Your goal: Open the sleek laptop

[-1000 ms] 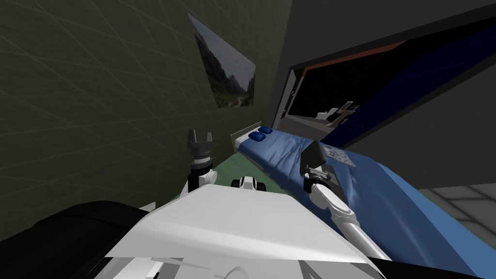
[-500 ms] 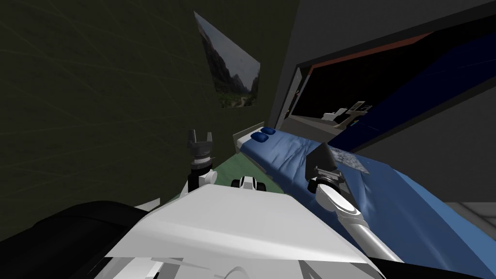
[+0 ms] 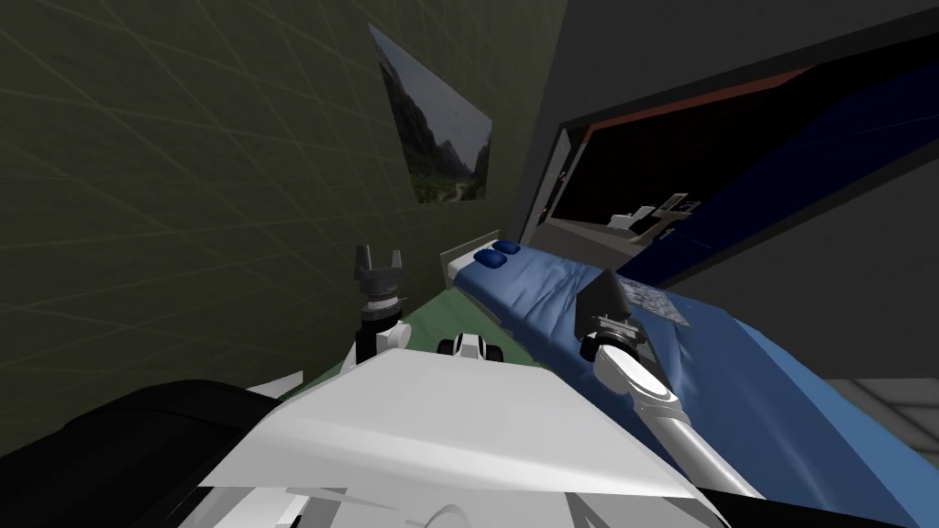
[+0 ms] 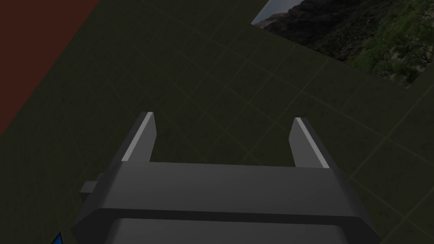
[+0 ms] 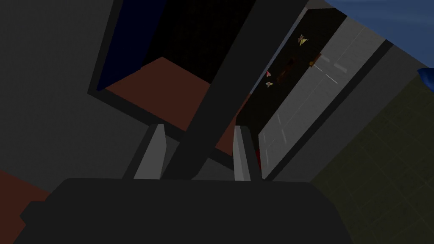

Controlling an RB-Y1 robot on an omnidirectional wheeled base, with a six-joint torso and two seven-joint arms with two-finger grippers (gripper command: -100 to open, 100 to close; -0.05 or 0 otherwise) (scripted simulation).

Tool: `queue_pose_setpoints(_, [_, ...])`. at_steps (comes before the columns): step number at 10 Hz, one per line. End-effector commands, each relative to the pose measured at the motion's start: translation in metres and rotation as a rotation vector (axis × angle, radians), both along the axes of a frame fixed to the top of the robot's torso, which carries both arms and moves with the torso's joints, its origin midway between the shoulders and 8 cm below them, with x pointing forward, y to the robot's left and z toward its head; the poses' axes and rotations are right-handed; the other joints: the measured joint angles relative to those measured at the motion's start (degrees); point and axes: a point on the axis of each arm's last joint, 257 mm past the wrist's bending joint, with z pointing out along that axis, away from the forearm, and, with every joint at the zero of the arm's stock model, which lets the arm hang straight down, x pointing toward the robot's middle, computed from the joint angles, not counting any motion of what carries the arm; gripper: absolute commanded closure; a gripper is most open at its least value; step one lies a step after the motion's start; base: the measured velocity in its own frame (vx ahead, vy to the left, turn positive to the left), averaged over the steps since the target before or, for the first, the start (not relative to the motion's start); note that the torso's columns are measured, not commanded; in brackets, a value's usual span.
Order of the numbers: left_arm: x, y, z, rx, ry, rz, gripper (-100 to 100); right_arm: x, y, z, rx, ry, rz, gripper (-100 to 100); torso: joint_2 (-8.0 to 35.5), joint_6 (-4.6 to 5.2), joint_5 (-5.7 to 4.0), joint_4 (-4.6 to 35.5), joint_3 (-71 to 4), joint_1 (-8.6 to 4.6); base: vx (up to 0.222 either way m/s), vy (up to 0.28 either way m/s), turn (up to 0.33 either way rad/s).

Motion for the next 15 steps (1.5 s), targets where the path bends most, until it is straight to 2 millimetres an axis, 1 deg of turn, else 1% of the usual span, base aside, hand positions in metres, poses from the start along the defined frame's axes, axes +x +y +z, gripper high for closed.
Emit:
queue_pose_setpoints(1, [0.000, 0.000, 0.000, 0.000, 0.000, 0.000, 0, 0.012, 0.005, -0.004, 0.083, -0.062, 0.002, 100, -0.03, 0.11, -0.02, -0.02, 0.00, 0.06, -0.107, -0.098, -0.014])
queue_pose_setpoints(2, [0.000, 0.000, 0.000, 0.000, 0.000, 0.000, 0, 0.016, 0.008, -0.004, 0.114, -0.087, 0.003, 100, -0.14, 0.13, -0.01, -0.05, -0.06, 0.08, -0.095, -0.119, -0.022])
queue_pose_setpoints(3, [0.000, 0.000, 0.000, 0.000, 0.000, 0.000, 0, 0.026, 0.013, -0.006, 0.175, -0.136, 0.007, 100, -0.24, 0.13, -0.05, -0.10, -0.12, -0.01, -0.120, -0.139, -0.033])
queue_pose_setpoints(5, [0.000, 0.000, 0.000, 0.000, 0.000, 0.000, 0, 0.035, 0.019, -0.006, 0.236, -0.186, 0.011, 100, -0.20, 0.15, -0.17, -0.11, -0.09, -0.31, -0.151, -0.153, -0.003])
queue_pose_setpoints(6, [0.000, 0.000, 0.000, 0.000, 0.000, 0.000, 0, 0.037, 0.021, -0.002, 0.214, -0.176, 0.020, 100, -0.21, 0.20, -0.19, -0.14, -0.09, -0.21, -0.065, -0.050, 0.023])
queue_pose_setpoints(7, [0.000, 0.000, 0.000, 0.000, 0.000, 0.000, 0, 0.043, 0.029, -0.006, 0.251, -0.209, 0.029, 100, -0.45, 0.14, -0.05, -0.20, -0.24, 0.19, -0.027, -0.059, -0.047])
queue_pose_setpoints(8, [0.000, 0.000, 0.000, 0.000, 0.000, 0.000, 0, 0.046, 0.036, -0.013, 0.284, -0.233, 0.033, 100, -0.52, 0.04, 0.07, -0.18, -0.31, 0.28, -0.043, -0.124, -0.059])
queue_pose_setpoints(11, [0.000, 0.000, 0.000, 0.000, 0.000, 0.000, 0, 0.055, 0.060, -0.032, 0.383, -0.300, 0.045, 100, -0.23, 0.07, -0.17, -0.16, -0.11, -0.13, -0.059, -0.143, -0.060])
queue_pose_setpoints(15, [0.000, 0.000, 0.000, 0.000, 0.000, 0.000, 0, 0.069, 0.095, -0.054, 0.514, -0.383, 0.063, 100, -0.56, -0.16, -0.27, -0.36, -0.29, 0.06, -0.052, -0.132, -0.072])
